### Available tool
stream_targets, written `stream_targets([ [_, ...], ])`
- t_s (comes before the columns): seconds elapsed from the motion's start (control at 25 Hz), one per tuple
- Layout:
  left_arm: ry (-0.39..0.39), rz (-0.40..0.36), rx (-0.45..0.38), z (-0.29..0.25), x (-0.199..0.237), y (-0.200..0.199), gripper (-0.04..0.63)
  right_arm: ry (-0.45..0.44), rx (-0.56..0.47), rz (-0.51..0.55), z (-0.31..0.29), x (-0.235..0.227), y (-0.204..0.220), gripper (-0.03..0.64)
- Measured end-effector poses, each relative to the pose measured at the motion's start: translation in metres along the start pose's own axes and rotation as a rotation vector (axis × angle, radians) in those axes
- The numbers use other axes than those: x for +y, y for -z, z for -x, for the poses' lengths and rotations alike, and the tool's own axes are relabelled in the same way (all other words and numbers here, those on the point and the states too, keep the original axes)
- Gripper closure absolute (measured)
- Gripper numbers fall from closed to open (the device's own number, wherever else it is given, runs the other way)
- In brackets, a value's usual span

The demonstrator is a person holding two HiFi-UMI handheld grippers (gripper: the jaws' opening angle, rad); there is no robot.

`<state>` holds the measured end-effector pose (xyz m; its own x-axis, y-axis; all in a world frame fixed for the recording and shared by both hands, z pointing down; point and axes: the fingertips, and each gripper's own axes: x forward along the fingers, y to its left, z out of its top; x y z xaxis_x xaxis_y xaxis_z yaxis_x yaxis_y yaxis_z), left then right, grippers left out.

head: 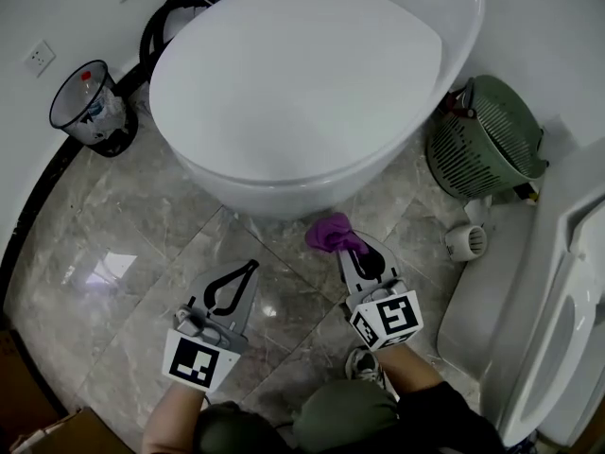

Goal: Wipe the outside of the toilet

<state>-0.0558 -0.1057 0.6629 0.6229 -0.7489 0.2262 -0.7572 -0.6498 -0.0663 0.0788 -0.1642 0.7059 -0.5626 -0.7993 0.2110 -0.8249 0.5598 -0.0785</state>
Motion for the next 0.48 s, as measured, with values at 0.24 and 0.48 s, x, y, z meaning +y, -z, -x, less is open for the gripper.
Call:
stream_targets([
  [0.24, -0.013, 0.013, 0.015, 0.000, 0.000, 0.003, 0.592, -0.013, -0.027, -0.014, -0.022, 0.010, 0.002, 0.569],
  [0.48, 0.002, 0.019, 0.033, -0.013, -0.007, 0.010, 0.592, 0.037, -0.031, 0.004, -0.015, -0.024, 0.000, 0.569],
])
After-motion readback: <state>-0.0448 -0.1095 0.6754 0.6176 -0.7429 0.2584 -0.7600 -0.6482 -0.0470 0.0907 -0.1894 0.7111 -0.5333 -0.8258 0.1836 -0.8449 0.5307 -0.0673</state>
